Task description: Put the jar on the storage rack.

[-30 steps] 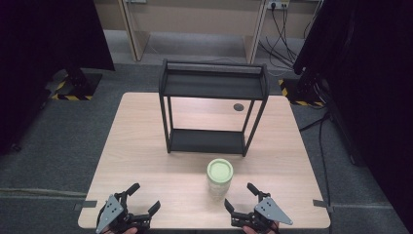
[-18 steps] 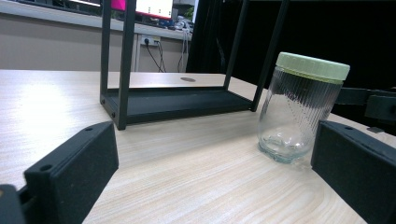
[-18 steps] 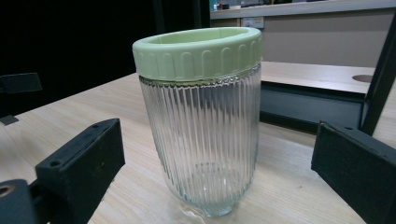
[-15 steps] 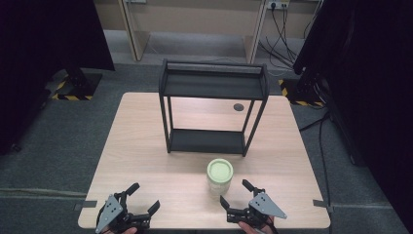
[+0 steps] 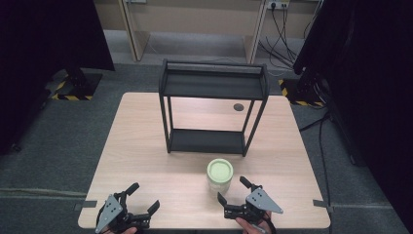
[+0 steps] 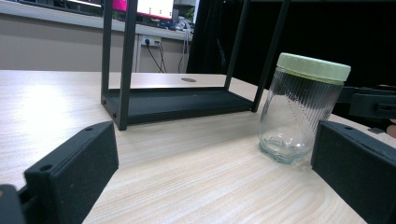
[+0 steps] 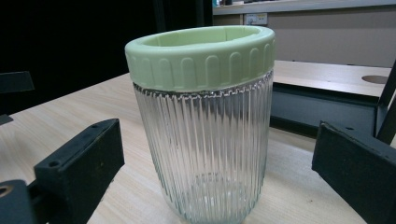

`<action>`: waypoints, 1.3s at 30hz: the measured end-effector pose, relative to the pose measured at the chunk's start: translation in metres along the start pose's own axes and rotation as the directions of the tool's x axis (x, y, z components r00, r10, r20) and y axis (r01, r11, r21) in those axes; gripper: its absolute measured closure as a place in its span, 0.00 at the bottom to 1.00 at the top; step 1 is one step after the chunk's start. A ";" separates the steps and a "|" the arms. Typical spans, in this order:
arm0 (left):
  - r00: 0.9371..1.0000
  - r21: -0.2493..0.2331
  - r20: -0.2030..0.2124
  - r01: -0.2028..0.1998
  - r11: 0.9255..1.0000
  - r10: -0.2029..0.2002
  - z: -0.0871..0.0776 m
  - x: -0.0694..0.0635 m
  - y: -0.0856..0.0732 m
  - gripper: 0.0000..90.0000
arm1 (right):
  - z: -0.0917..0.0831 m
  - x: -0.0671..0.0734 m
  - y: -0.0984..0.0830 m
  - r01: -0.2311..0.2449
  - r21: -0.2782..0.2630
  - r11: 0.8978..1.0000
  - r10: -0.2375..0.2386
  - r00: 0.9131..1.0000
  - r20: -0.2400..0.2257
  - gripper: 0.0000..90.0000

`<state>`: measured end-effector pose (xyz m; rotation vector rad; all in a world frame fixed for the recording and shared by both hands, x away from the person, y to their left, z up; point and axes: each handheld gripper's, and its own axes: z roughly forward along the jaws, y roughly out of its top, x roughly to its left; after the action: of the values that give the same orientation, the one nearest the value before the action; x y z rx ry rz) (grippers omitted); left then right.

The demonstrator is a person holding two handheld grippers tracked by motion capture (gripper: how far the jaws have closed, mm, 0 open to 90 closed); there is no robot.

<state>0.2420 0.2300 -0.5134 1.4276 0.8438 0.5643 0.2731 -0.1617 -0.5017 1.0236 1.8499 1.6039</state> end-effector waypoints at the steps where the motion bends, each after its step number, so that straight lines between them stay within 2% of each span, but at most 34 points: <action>1: 1.000 0.001 0.000 -0.001 1.000 0.001 0.000 0.000 0.000 0.00 | 0.001 0.000 0.000 0.000 0.000 1.000 0.000 1.000 -0.001 0.03; 17: 1.000 0.000 0.002 -0.002 1.000 0.002 0.000 0.000 0.000 0.00 | 0.023 0.005 0.004 0.014 0.020 1.000 -0.013 1.000 -0.028 0.03; 33: 1.000 0.000 0.004 -0.004 1.000 0.004 -0.001 0.000 0.000 0.00 | 0.041 0.004 0.007 0.015 0.030 0.999 -0.014 0.999 -0.032 0.03; 39: 1.000 0.000 0.005 -0.004 1.000 0.004 0.000 0.000 0.000 0.00 | 0.046 0.003 0.008 0.012 0.034 0.999 -0.011 1.000 -0.026 0.06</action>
<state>0.2414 0.2300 -0.5130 1.4307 0.8375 0.5639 0.3080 -0.1306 -0.5029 1.0101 1.9030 1.5912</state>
